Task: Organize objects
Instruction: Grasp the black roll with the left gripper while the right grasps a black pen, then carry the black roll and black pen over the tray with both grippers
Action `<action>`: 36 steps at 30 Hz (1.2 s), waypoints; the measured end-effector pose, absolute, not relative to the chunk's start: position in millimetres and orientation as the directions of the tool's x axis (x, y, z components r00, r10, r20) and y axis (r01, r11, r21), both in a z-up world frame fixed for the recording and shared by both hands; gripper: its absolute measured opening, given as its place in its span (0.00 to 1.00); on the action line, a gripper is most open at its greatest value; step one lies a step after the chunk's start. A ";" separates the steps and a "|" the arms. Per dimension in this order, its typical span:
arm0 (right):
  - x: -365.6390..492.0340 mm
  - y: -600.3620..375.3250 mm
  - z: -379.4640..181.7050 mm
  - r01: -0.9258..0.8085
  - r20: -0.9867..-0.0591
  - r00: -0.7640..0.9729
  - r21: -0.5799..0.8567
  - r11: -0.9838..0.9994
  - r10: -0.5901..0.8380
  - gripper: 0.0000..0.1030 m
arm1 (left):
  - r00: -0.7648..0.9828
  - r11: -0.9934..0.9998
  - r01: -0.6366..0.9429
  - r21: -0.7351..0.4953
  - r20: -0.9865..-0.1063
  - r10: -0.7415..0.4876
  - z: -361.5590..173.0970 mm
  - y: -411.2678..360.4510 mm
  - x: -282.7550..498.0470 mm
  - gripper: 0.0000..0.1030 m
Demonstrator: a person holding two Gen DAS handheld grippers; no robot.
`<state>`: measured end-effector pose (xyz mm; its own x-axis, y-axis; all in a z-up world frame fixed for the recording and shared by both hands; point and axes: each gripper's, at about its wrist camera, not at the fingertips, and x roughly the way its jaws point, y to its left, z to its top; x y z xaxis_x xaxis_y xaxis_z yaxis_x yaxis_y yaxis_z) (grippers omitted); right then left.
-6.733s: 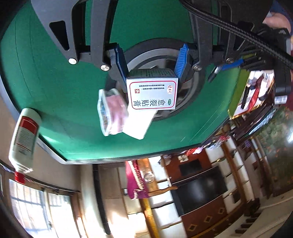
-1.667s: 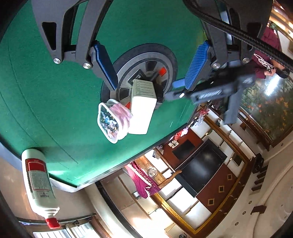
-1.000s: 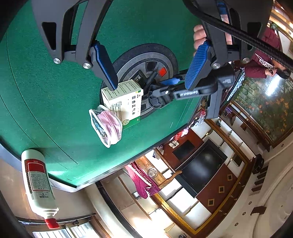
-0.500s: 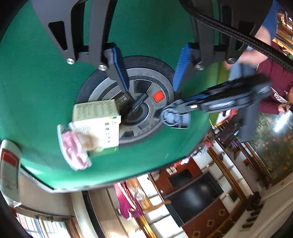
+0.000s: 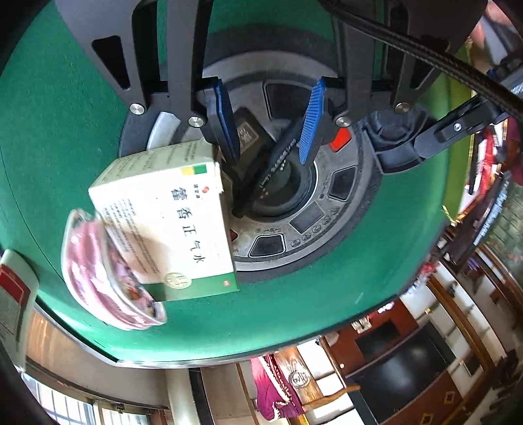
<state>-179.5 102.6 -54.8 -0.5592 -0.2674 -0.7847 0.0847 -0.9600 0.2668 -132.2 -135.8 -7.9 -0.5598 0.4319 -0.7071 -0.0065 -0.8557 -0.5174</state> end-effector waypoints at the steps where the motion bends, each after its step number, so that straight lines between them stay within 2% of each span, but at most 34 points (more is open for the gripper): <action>1: -181.1 98.9 -54.8 0.087 -0.788 -0.563 0.242 -0.966 -0.249 0.35 | -0.560 -0.856 -0.008 -0.518 -0.707 0.433 -8.2 -134.3 -132.2 0.22; 3: -183.0 89.1 -54.4 0.111 -0.796 -0.572 0.165 -0.980 -0.198 0.31 | -0.561 -0.856 -0.012 -0.517 -0.705 0.434 -7.5 -132.1 -132.9 0.24; 5: -179.8 79.8 -54.6 0.146 -0.796 -0.587 0.075 -0.986 -0.148 0.10 | -0.565 -0.863 -0.019 -0.505 -0.706 0.426 -7.4 -131.6 -131.0 0.27; 6: -176.5 75.1 -55.4 0.170 -0.793 -0.598 0.019 -0.985 -0.119 0.09 | -0.566 -0.869 -0.031 -0.493 -0.708 0.422 -6.1 -129.5 -130.5 0.27; 8: -169.4 73.3 -55.7 0.193 -0.780 -0.618 -0.035 -0.981 -0.094 0.08 | -0.570 -0.879 -0.044 -0.475 -0.711 0.413 -2.5 -125.7 -127.4 0.21; 19: -146.5 108.9 -50.7 0.182 -0.748 -0.619 0.157 -0.971 -0.238 0.08 | -0.582 -0.886 -0.091 -0.455 -0.698 0.418 6.6 -119.8 -120.7 0.21; 36: -136.8 91.0 -26.9 0.257 -0.694 -0.626 0.248 -0.934 -0.356 0.09 | -0.664 -0.896 -0.059 -0.439 -0.653 0.364 32.3 -139.5 -105.8 0.21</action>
<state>-136.8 91.0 -26.9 -0.6257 -0.3565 -0.6939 0.2573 -0.9340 0.2479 -105.8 -139.5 32.3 -0.6642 0.3638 -0.6530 -0.0591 -0.8964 -0.4394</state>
